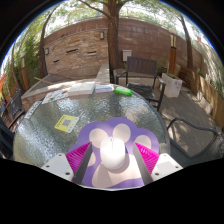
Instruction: Arrange mouse
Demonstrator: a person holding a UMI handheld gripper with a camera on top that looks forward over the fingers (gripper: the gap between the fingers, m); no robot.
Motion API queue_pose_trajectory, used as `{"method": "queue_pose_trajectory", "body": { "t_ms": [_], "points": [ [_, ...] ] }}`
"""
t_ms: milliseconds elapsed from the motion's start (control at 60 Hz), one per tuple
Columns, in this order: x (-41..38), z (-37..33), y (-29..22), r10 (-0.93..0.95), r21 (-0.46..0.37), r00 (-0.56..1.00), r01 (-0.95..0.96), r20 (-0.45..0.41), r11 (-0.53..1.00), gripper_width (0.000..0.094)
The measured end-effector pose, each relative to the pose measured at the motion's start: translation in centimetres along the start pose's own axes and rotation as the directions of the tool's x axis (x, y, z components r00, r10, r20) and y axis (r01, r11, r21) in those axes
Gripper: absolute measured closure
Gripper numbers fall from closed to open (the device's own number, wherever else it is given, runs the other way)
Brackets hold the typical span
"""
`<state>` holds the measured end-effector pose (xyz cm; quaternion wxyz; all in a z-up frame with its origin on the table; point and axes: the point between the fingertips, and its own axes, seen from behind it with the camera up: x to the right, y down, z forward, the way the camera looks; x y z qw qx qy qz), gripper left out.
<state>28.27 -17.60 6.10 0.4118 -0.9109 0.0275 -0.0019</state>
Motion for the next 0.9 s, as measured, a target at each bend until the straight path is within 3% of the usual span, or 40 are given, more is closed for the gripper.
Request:
{"method": "queue_pose_trajectory", "body": {
  "t_ms": [233, 250, 317, 567, 900],
  "points": [
    [-2.0, -10.5, -5.0, -0.03, 0.074, 0.998, 0.034, -0.051, 0.997, 0.0092],
    [-1.8, -12.3, -3.0, -0.033, 0.082, 0.998, 0.037, -0.057, 0.996, 0.0088],
    [-2.5, -15.1, -5.0, -0.041, 0.111, 0.996, 0.049, -0.076, 0.993, 0.0088],
    [-6.4, -29.1, -1.9, -0.053, 0.158, 0.991, 0.072, -0.12, 0.985, 0.0087],
    [-10.4, -35.4, -0.8, -0.049, 0.146, 0.989, 0.07, -0.137, 0.987, 0.0085]
  ]
}}
